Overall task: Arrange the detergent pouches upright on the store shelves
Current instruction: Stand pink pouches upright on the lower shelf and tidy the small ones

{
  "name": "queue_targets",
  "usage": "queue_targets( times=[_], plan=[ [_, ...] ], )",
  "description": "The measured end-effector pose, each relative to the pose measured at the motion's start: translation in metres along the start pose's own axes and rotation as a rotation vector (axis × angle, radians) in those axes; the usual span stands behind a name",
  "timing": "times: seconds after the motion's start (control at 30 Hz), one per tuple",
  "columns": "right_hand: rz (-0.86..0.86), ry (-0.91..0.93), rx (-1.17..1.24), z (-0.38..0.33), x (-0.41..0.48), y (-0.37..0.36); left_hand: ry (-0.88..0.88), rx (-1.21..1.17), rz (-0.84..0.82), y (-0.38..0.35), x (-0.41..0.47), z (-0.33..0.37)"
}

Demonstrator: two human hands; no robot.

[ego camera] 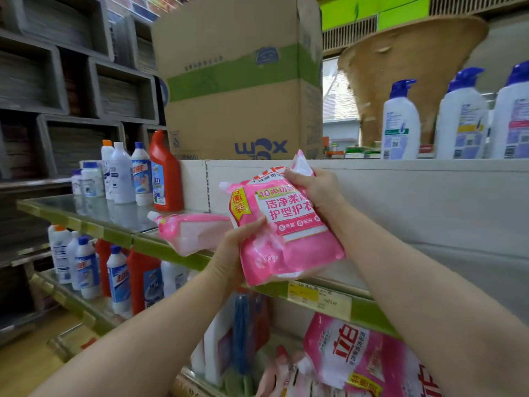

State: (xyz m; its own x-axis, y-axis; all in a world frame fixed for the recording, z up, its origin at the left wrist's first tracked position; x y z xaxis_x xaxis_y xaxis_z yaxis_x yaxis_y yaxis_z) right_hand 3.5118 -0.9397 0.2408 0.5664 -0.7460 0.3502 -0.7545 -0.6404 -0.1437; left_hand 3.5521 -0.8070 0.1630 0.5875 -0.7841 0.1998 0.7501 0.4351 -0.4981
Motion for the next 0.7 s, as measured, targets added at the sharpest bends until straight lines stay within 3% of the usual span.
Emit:
queue_targets(
  times=[0.2,0.4,0.53,0.7],
  plan=[
    [0.087,0.207,0.065,-0.026,-0.030,0.015,-0.004,0.093,0.099,0.007,-0.004,0.009],
    [0.048,0.302,0.234,-0.049,-0.067,0.023,-0.163,0.191,0.165,0.010,-0.019,0.021],
    [0.026,0.348,0.315,-0.069,-0.101,0.038,-0.295,0.187,0.129,-0.014,-0.049,0.028],
    [0.082,0.422,0.295,-0.102,-0.151,0.084,-0.293,0.136,0.026,-0.062,-0.083,0.018]
  ],
)
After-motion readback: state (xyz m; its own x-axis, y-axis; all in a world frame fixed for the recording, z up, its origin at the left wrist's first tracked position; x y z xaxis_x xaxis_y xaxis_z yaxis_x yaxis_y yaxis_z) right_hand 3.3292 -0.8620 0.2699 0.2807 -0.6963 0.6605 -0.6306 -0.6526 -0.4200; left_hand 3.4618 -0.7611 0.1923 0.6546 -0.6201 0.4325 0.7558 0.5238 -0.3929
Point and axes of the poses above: each hand's wrist, its own x-axis towards the middle knuckle, its own y-axis out of the back of the hand, z = x × y, the point moved 8 cm from there along x, towards the middle knuckle, and after that the axes turned 7 degrees about z, right-handed, at the moved point
